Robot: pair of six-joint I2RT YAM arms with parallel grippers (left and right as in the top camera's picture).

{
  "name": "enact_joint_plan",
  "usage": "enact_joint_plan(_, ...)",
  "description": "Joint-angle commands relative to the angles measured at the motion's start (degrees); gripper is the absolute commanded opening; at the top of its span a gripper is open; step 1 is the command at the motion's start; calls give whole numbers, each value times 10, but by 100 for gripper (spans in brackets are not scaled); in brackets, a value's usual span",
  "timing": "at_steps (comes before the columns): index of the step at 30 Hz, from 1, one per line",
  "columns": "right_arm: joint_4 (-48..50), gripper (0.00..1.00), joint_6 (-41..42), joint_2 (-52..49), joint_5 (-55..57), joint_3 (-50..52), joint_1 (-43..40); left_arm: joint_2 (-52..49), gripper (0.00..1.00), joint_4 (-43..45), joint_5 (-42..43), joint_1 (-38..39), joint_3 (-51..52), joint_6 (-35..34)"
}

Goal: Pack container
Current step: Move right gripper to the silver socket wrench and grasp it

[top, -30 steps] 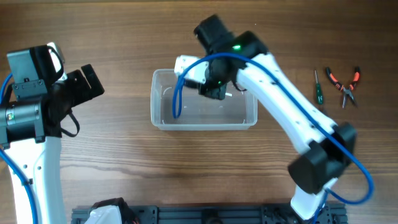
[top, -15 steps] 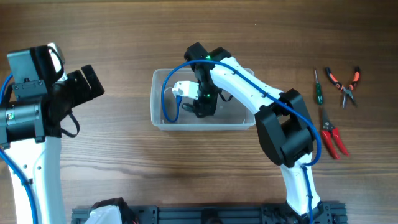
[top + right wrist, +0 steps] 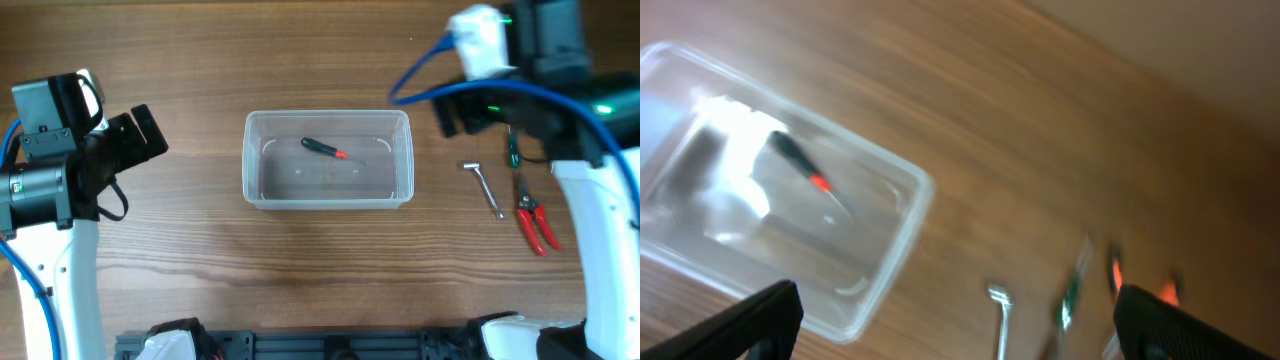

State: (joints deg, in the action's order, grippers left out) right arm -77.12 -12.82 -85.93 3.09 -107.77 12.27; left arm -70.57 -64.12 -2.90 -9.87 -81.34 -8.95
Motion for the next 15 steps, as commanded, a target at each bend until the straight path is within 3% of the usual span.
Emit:
enact_joint_plan(1,-63,100,56,-15,-3,19,-99,0,100,-2,9,-4,-3,-5)
enact_joint_plan(5,-150,100,75,-1,-87,54,-180,0,100,-9,9,-4,-3,-5)
enact_joint_plan(8,-150,100,124,59,-129,113,-184,0,100,-9,9,-4,-3,-5)
enact_joint_plan(11,-117,100,194,148,-136,204,-184,0,100,-9,23,-4,-3,-5)
enact_joint_plan(15,7,100,158,240,-117,384,-184,0,100,-9,48,-4,-3,-5)
